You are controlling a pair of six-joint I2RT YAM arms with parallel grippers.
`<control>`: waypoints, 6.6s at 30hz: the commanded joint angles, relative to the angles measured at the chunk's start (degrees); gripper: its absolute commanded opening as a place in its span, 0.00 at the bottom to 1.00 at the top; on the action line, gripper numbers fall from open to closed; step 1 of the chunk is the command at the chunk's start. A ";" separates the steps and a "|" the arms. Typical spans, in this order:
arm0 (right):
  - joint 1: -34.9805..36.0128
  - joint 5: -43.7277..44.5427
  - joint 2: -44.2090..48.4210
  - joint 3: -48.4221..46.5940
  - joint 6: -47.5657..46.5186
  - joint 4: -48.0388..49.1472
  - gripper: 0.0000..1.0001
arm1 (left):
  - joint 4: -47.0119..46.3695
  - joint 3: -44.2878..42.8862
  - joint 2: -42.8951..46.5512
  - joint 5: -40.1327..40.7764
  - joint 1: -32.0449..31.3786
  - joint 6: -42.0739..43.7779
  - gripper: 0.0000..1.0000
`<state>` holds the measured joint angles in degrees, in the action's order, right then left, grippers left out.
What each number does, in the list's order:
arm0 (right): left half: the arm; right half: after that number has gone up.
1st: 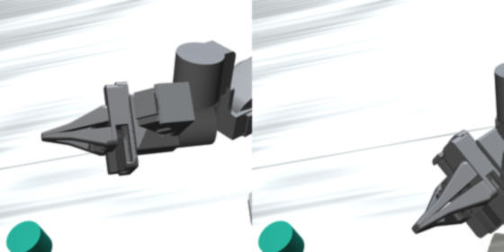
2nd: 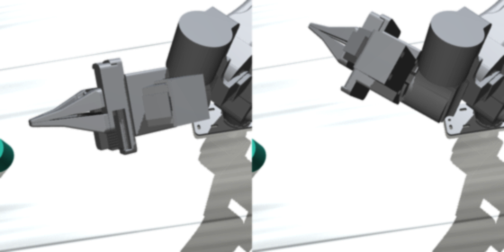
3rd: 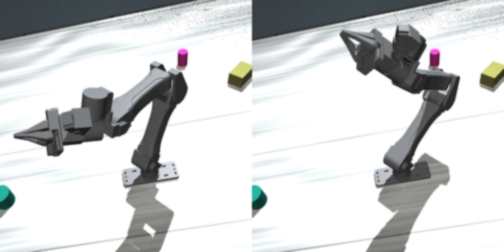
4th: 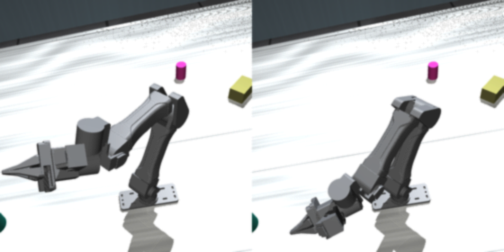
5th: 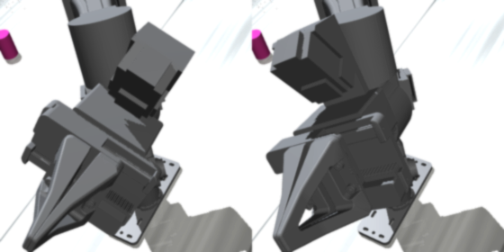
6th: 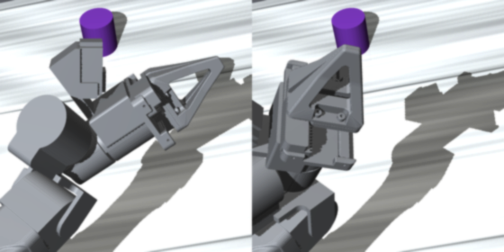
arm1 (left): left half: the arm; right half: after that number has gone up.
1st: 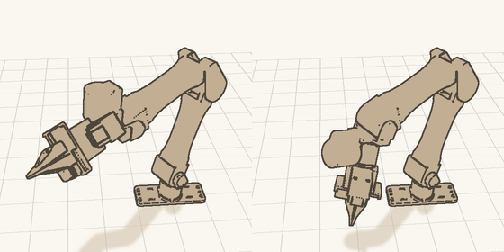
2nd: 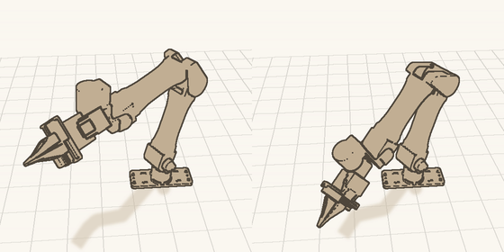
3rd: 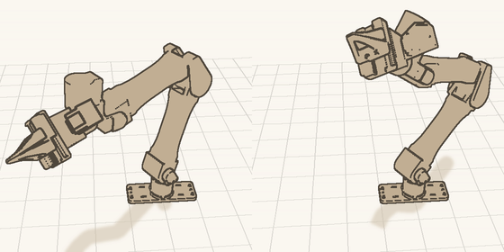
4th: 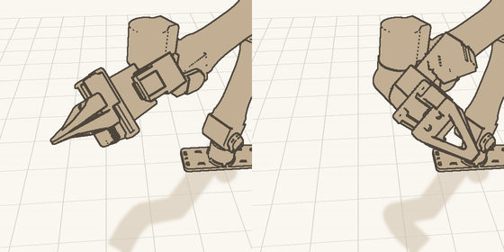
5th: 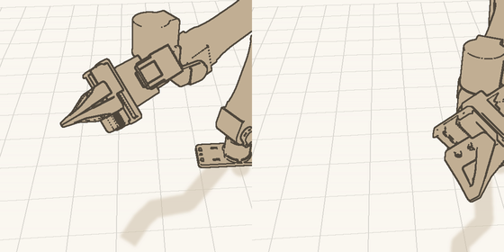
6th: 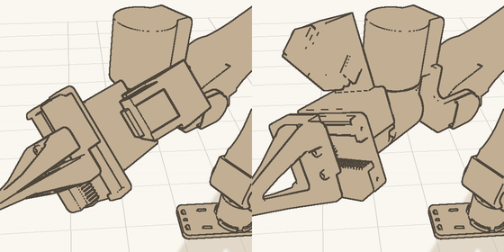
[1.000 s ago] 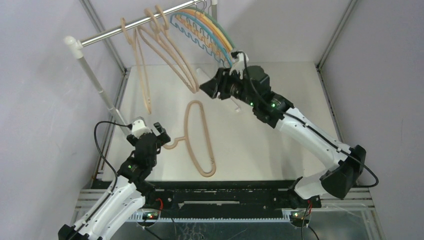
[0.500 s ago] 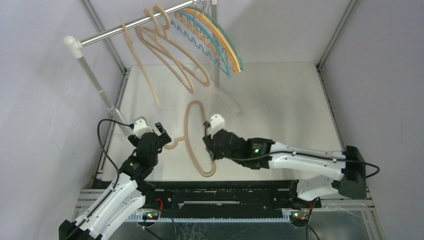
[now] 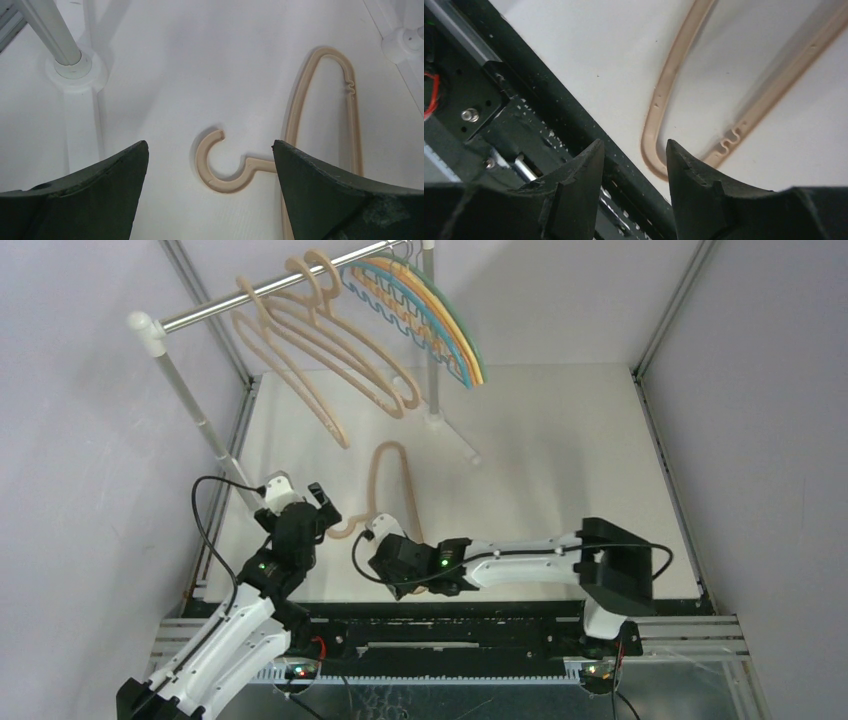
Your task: Organize the hangers
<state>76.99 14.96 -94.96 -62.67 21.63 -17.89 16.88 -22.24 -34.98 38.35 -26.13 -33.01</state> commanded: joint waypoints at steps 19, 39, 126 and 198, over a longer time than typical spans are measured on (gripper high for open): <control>-0.04 3.19 -12.25 -7.62 3.33 -4.07 0.57 | -1.68 -1.99 0.91 -0.20 -0.16 -0.14 0.99; -1.04 4.10 -10.06 -7.62 1.92 -5.41 0.60 | -2.21 -2.15 0.19 -0.99 -0.16 -0.26 1.00; -19.91 -52.72 18.17 -16.59 16.67 5.83 0.00 | -3.18 2.88 1.77 -0.34 -0.17 -2.32 0.99; -19.10 -21.36 2.45 -37.14 -0.75 0.46 1.00 | -0.01 0.34 0.77 0.30 -0.19 -1.22 0.99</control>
<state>55.29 -15.29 -101.30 -105.60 30.33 -12.91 17.39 -20.05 -34.11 37.34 -26.13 -34.52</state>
